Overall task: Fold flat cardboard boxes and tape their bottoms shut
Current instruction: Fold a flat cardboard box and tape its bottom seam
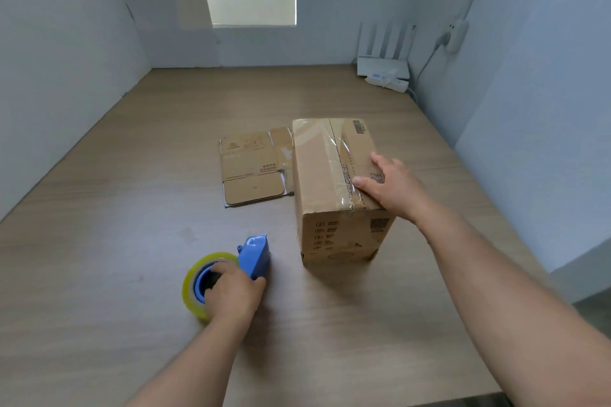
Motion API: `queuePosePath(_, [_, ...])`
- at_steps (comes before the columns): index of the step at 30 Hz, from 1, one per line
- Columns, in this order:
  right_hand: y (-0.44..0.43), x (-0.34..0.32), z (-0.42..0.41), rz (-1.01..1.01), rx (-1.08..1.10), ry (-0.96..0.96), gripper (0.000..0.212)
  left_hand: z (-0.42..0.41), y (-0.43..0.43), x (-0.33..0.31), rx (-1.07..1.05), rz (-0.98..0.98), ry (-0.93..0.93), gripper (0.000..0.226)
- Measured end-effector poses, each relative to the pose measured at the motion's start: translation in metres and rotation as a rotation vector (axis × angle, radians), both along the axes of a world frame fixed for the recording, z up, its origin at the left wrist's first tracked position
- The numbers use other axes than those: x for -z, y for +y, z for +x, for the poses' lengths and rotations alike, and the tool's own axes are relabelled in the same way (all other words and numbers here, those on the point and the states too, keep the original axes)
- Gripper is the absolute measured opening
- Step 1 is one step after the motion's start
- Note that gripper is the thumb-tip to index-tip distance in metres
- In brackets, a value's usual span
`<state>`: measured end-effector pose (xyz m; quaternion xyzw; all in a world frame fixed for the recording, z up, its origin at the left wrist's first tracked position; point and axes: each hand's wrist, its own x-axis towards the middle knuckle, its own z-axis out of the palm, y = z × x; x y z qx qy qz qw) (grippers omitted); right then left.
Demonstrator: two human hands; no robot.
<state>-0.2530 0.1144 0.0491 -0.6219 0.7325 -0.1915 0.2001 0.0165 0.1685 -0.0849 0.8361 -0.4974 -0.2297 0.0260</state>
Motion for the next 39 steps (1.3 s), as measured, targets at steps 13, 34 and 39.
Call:
queuePosePath(13, [0.000,0.015,-0.012,-0.075,-0.107,-0.098,0.067,0.037,-0.013,-0.098,0.114,-0.254,0.539,0.036])
queuePosePath(34, [0.039,-0.045,0.050,-0.409,-0.265,-0.554,0.006,0.011,-0.025,-0.188,0.623,-0.195,0.741,0.068])
queuePosePath(39, [0.041,-0.038,0.052,-0.497,-0.227,-0.520,0.008,0.009,-0.035,-0.196,0.677,-0.167,0.741,0.064])
